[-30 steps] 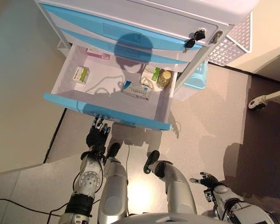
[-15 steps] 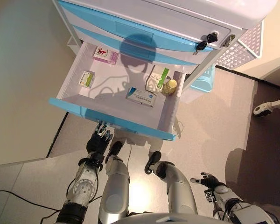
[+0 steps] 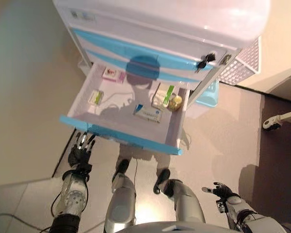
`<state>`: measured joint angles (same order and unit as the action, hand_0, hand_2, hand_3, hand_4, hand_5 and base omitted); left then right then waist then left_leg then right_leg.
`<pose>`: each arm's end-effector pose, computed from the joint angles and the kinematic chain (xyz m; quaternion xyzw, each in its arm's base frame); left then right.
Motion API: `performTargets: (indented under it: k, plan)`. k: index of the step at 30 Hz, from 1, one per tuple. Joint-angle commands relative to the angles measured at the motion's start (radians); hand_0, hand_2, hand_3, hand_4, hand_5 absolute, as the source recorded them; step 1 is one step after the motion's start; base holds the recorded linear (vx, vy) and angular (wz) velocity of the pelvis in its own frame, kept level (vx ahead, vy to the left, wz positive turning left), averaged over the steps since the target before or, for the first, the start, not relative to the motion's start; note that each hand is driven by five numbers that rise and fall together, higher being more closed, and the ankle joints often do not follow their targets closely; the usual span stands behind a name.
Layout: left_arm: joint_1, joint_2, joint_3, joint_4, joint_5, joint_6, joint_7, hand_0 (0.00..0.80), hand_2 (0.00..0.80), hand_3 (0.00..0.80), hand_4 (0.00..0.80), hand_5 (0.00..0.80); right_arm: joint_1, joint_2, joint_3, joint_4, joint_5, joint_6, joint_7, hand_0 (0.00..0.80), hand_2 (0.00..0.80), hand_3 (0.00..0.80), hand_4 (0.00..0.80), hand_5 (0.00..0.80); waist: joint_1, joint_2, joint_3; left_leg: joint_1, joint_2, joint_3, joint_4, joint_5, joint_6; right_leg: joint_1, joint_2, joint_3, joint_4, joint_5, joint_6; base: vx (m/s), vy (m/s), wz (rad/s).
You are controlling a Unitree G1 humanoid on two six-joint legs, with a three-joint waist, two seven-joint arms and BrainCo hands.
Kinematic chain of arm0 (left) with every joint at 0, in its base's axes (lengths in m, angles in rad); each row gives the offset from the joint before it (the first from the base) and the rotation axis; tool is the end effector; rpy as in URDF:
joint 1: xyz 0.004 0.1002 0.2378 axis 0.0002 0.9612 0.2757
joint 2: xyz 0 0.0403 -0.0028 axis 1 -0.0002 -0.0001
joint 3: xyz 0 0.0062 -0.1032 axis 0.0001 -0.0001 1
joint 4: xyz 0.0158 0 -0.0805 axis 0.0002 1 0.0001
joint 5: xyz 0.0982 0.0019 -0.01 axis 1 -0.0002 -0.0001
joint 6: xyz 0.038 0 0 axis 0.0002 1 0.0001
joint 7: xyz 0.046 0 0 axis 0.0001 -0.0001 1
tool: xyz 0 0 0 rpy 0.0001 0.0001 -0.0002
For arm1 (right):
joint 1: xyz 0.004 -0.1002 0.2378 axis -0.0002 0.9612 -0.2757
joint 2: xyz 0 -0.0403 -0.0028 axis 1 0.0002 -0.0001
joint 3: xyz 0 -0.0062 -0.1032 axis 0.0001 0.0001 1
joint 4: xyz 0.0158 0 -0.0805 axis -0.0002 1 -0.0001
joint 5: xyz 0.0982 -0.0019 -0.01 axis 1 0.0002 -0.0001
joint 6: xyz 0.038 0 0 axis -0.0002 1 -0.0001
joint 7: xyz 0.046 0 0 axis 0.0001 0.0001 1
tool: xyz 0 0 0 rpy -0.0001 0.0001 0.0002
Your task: Open the drawer and pick up the medicine
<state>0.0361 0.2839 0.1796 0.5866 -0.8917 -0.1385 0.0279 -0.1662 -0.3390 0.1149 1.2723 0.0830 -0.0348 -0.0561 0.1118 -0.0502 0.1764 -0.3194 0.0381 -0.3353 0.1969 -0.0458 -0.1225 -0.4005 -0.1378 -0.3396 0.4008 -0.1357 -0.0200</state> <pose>0.1530 0.2636 -0.0363 -0.2874 0.1476 0.2742 0.9058 0.1261 -0.2572 -0.0897 -0.1585 0.5024 -0.0927 0.8449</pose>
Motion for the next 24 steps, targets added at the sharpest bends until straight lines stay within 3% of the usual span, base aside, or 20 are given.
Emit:
performTargets:
  k: [1, 2, 3, 4, 9, 17, 24]
  plan:
    - [-0.015, 0.038, 0.018, 0.104, 0.195, -0.057, 0.079, 0.0, 0.0, 0.0, 0.0, 0.0, 0.006, -0.048, 0.0, -0.023, 0.069, -0.014, -0.03, 0.0, 0.0, 0.0, 0.0, 0.0, -0.031, -0.017, -0.04, 0.025, -0.065, 0.059, -0.126, 0.127, 0.074, 0.179, 0.019, 0.026, -0.199, 0.103, 0.116, 0.12, 0.088, -0.3]
    - [-0.017, 0.038, 0.017, 0.105, 0.195, -0.058, 0.078, 0.0, 0.0, 0.0, 0.0, 0.0, 0.006, -0.048, -0.001, -0.023, 0.069, -0.014, -0.03, 0.0, 0.0, 0.0, 0.0, 0.0, -0.031, -0.016, -0.04, 0.024, -0.065, 0.058, -0.128, 0.132, 0.075, 0.179, 0.019, 0.025, -0.204, 0.109, 0.116, 0.255, 0.169, -0.51]
    - [-0.022, 0.06, 0.008, 0.244, 0.294, -0.038, 0.093, 0.0, 0.0, 0.0, 0.0, 0.0, 0.007, -0.046, -0.002, -0.056, 0.087, -0.027, -0.032, 0.0, 0.0, 0.0, 0.0, 0.0, -0.045, -0.013, -0.067, 0.08, -0.061, 0.09, -0.165, 0.128, 0.077, 0.221, 0.023, 0.043, -0.25, 0.119, 0.125, 0.112, 0.096, -0.46]
    - [-0.024, 0.061, 0.008, 0.245, 0.294, -0.038, 0.093, 0.0, 0.0, 0.0, 0.0, 0.0, 0.007, -0.046, -0.003, -0.056, 0.087, -0.027, -0.032, 0.0, 0.0, 0.0, 0.0, 0.0, -0.045, -0.012, -0.067, 0.078, -0.062, 0.09, -0.167, 0.132, 0.077, 0.22, 0.023, 0.042, -0.255, 0.124, 0.126, 0.179, 0.136, -0.59]
    - [-0.017, 0.104, -0.012, 0.503, 0.503, 0.001, 0.112, 0.0, 0.0, 0.0, 0.0, 0.0, 0.033, -0.052, 0.008, -0.24, 0.107, -0.055, -0.025, 0.0, 0.0, 0.0, 0.0, 0.0, -0.077, -0.011, -0.129, 0.193, -0.066, 0.157, -0.238, 0.119, 0.089, 0.307, 0.027, 0.096, -0.338, 0.147, 0.145, 0.154, 0.112, -0.42]
    - [0.002, 0.102, -0.038, 0.587, 0.657, 0.029, 0.111, 0.0, 0.0, 0.0, 0.0, 0.0, 0.085, -0.073, -0.005, -0.586, 0.123, -0.087, -0.019, 0.0, 0.0, 0.0, 0.0, 0.0, -0.089, -0.023, -0.16, 0.265, -0.066, 0.214, -0.261, 0.093, 0.101, 0.364, 0.019, 0.145, -0.386, 0.165, 0.16, 0.098, 0.059, -0.3]
    - [0.02, 0.081, -0.118, 0.648, 0.847, 0.063, 0.101, 0.0, 0.0, 0.0, 0.0, 0.0, 0.092, -0.084, -0.021, -0.829, 0.174, -0.13, -0.01, 0.0, 0.0, 0.0, 0.0, 0.0, -0.098, -0.03, -0.186, 0.278, -0.061, 0.251, -0.273, 0.083, 0.1, 0.366, 0.018, 0.169, -0.43, 0.197, 0.169, 0.032, 0.021, -0.08]
